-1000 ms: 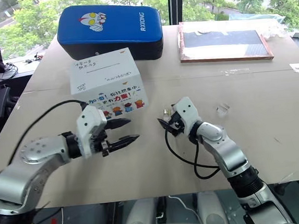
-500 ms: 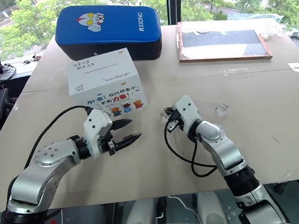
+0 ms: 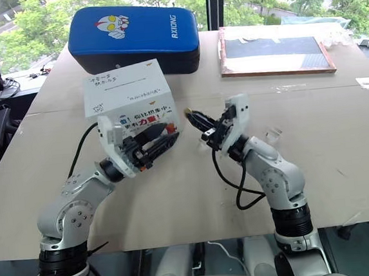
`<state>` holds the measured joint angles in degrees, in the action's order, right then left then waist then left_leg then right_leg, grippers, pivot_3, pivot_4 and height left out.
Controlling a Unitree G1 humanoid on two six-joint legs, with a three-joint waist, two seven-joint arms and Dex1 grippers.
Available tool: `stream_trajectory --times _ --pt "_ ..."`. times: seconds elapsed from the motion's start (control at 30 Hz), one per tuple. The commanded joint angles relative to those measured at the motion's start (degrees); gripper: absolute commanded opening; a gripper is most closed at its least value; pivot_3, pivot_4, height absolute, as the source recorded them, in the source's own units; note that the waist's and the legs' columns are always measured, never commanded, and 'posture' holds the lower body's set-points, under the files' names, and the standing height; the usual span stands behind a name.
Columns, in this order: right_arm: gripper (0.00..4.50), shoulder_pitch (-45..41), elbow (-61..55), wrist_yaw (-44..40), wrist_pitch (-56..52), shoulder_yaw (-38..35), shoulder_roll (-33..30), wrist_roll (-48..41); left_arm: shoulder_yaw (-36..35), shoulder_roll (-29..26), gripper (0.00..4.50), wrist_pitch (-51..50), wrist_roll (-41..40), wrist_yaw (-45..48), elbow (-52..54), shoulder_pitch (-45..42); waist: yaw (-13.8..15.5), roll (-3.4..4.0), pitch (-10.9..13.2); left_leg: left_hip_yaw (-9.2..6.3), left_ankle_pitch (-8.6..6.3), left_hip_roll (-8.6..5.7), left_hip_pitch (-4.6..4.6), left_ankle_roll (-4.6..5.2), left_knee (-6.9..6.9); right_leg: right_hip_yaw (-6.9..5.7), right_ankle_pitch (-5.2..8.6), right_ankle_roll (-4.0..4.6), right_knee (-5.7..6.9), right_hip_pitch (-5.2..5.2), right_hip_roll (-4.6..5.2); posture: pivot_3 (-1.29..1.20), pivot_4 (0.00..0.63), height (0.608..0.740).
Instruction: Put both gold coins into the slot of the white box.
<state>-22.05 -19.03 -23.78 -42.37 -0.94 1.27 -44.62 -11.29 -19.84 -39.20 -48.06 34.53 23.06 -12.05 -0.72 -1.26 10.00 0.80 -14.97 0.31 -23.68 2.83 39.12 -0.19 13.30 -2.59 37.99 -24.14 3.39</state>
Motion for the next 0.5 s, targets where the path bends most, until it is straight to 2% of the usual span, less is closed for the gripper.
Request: stream_trajectory --times 0.03,0.2,0.3,0.43,0.5 --pt "0.02 -1.38 -3.71 0.88 -3.77 -1.70 1.13 -9.66 -2.97 3.42 3.05 -1.59 -9.99 -5.10 2.89 -2.31 0.01 0.00 0.00 -0.02 0.00 0.00 -0.01 0.00 0.00 0.00 0.00 0.00 -0.01 0.01 0.02 0.00 0.150 0.740" --pt "0.02 -1.74 -4.75 2.25 -6.39 -2.11 0.71 -17.08 -3.41 6.95 3.05 -1.55 -19.54 -9.55 5.02 -4.54 0.00 -0.01 0.00 0.00 0.00 -0.07 -0.01 0.01 0.00 -0.08 0.00 0.00 -0.01 0.03 -0.18 0.00 0.150 0.740" --pt "0.02 -1.94 -4.42 3.18 -6.62 -2.40 0.21 -19.08 -3.55 6.95 3.05 -1.34 -24.53 -10.47 5.62 -5.06 -0.05 -0.01 -0.01 0.01 0.00 -0.08 0.00 0.01 0.01 -0.07 0.00 0.00 -0.01 0.04 -0.21 0.00 0.150 0.740" --pt "0.00 -2.45 -3.97 4.03 -6.70 -3.07 -0.12 -23.00 -2.24 5.97 1.88 -1.59 -27.92 -11.05 5.98 -5.01 -0.06 0.00 -0.01 0.00 0.00 -0.08 0.02 0.01 0.01 -0.08 0.01 0.01 -0.01 0.04 -0.29 0.00 0.150 0.740" --pt "0.00 -2.59 -3.85 4.62 -6.74 -3.48 -0.20 -25.31 -1.25 5.89 0.96 -1.42 -28.23 -11.45 5.99 -5.10 -0.06 0.00 0.00 0.00 0.00 -0.08 0.02 0.01 0.01 -0.07 0.01 0.01 -0.01 0.04 -0.32 0.00 0.150 0.740"
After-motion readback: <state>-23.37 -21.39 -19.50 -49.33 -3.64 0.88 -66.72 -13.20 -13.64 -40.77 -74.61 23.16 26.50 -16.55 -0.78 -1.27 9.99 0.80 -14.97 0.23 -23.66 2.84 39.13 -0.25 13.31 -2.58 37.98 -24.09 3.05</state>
